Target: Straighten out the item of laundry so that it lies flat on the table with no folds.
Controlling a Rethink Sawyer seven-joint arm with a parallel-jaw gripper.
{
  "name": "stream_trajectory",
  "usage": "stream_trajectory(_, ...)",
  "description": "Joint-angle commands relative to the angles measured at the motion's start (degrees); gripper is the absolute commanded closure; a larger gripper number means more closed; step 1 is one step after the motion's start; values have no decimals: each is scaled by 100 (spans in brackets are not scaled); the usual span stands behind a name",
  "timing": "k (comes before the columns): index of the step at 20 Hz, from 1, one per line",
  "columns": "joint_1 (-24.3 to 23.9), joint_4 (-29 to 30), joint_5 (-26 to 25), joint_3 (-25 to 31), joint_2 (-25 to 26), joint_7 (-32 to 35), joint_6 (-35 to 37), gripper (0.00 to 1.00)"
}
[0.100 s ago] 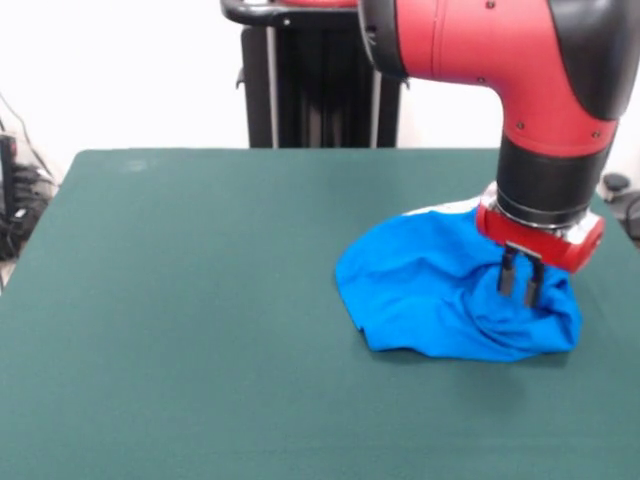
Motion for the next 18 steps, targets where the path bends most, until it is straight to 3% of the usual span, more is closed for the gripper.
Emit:
stream_trajectory(1,357,-136,175,389,519,1662,299,0)
stream_trajectory(8,340,-162,331,550,684,1607,90,0)
stream_trajectory(12,403,-286,236,389,737,1629,359,0)
stream_trajectory(14,528,-397,156,166,873,1768,390,0)
stream_trajectory(18,1231,-1091,-49,-1126,1632,2720,668,0)
